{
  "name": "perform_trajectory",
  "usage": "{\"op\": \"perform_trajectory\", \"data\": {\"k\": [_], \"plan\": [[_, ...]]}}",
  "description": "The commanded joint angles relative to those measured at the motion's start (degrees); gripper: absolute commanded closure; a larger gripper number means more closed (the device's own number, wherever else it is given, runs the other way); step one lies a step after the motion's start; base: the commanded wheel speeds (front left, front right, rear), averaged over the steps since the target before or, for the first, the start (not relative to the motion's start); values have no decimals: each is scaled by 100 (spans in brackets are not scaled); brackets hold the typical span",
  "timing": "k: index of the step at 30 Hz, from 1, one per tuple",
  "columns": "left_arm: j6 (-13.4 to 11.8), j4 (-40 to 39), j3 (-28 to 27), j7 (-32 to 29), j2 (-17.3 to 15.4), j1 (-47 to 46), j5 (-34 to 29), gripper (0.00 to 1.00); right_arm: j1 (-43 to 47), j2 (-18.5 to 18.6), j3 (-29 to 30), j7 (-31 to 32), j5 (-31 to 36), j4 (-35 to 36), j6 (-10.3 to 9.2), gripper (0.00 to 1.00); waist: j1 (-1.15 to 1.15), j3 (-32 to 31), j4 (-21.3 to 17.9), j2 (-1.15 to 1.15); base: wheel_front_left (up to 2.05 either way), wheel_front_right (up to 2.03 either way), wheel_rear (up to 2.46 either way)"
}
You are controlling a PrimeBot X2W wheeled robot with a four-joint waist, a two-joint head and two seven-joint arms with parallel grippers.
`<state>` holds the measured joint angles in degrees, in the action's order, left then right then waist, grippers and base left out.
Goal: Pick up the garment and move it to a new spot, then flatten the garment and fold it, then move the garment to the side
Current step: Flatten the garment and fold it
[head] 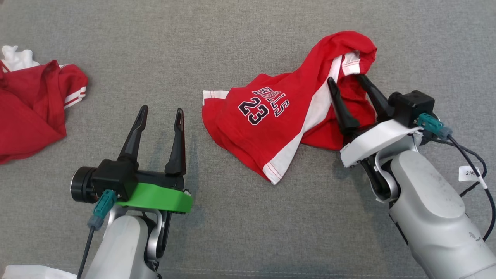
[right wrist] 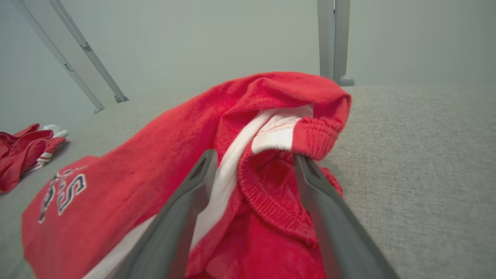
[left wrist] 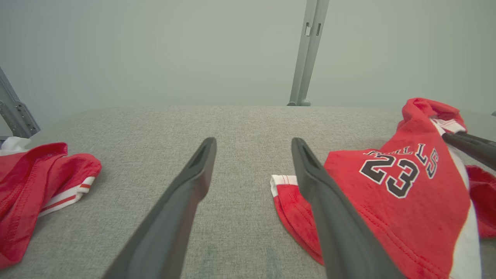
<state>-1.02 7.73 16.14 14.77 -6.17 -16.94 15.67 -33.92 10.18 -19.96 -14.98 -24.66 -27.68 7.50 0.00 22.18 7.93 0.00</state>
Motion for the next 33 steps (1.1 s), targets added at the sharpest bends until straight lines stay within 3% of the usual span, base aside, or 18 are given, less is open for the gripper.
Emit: {"op": "perform_trajectory", "data": {"k": [1, 8, 10, 11, 12, 18, 23, 33], "plan": [[12, 6, -7, 34, 13, -61, 36, 0, -52, 33, 20, -27, -36, -8, -2, 0, 0, 9, 4, 0, 0, 0, 0], [41, 54, 9, 48, 44, -124, -3, 0, -109, 44, 301, -29, -71, 234, -2, 0, 0, 35, -22, 0, 0, 0, 0], [41, 66, 11, 39, 50, -132, -10, 0, -104, 40, 382, -30, -62, 288, -2, 55, 0, 39, -28, 0, 0, 0, 0], [41, 71, 11, 39, 52, -136, -11, 0, -94, 35, 398, -30, -61, 298, -2, 73, 0, 42, -31, 0, 0, 0, 0], [41, 70, 11, 40, 54, -143, -14, 0, -84, 39, 417, -30, -53, 299, -2, 100, 0, 47, -35, 0, 0, 0, 0], [35, 31, -54, 43, 65, -113, -23, 0, 100, 254, 255, -31, -70, 454, -2, 100, 0, 52, -92, 0, 0, 0, 0], [12, 4, -126, 43, 45, -35, -50, 0, 359, 758, -19, 141, -255, 879, -2, 100, 0, 33, -224, 0, 0, 0, 0], [11, -41, -215, 43, -6, -18, -87, 0, 1349, 1956, -472, 1681, -1412, 2778, -2, 100, 0, 35, -527, 0, 0, 0, 0]]}}
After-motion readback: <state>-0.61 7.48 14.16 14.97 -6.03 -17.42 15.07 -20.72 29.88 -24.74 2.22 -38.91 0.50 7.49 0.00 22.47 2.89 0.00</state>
